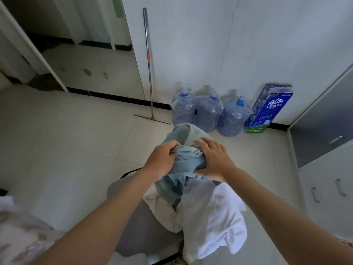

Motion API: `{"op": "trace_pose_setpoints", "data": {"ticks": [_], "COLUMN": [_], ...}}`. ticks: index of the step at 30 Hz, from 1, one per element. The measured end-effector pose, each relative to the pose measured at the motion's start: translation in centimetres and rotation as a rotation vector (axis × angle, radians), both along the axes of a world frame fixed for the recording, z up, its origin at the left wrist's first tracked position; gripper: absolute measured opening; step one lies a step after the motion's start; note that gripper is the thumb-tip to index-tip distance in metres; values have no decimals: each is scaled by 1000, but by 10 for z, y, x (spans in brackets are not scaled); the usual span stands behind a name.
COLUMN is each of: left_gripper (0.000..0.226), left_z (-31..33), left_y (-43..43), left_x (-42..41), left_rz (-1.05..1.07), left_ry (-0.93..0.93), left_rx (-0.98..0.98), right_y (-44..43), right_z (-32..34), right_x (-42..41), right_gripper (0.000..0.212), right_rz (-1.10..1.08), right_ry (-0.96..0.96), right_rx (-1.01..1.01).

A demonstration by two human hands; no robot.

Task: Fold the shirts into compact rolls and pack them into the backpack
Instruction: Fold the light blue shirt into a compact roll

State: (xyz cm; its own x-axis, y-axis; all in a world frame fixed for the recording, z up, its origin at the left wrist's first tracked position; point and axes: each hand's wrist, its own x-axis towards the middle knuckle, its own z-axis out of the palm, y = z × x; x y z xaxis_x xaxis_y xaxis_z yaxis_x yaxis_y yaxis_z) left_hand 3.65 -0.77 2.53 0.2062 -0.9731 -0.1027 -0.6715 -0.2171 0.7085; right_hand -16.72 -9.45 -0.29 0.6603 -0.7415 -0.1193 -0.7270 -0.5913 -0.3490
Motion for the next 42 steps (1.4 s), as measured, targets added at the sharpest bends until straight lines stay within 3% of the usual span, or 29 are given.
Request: {"op": "trace_pose_setpoints", "data": {"ticks": [2,5,7,10,13,17,20,21,23,25,29,32,35,37,42], "left_gripper": [28,29,27,31,78,55,59,59,57,57,56,47,32,31,53], "left_z": [7,18,29,52,79,103,116,118,120,121,115,97,57,22,-44], "left_y": [15,45,71,119,176,270,363,394,455,513,621,696,761,796,826], "left_x": [17,37,51,81,98,124,151,158,169,175,193,213,228,225,206], "left_rz": [-33,-2,86,188,137,327,396,411,463,540,780,1006,1103,1154,1153], "left_ry": [14,-72,-136,-120,86,30,-28,-56,-85,-70,-109,-151,-120,-59,113], "left_rx": [2,-66,-100,-95,-126,-234,-294,-279,-235,-224,-270,-142,184,364,505], "right_y": [-2,4,16,50,111,212,277,298,341,389,492,557,605,626,638], "right_z": [-8,4,23,62,100,145,154,154,147,140,143,144,120,91,19], "right_x": [8,44,72,119,169,215,234,241,259,278,324,355,385,400,414], "right_gripper": [88,33,15,22,25,35,60,57,32,22,21,44,68,68,53], "right_rz": [-22,-70,-75,71,251,395,518,548,558,570,689,772,948,1003,1000], "right_ry": [69,-52,-98,-130,-222,-355,-364,-309,-240,-294,-340,-278,-183,-57,171], "right_rx": [7,170,191,57,49,88,270,286,383,505,461,336,44,-35,94]}}
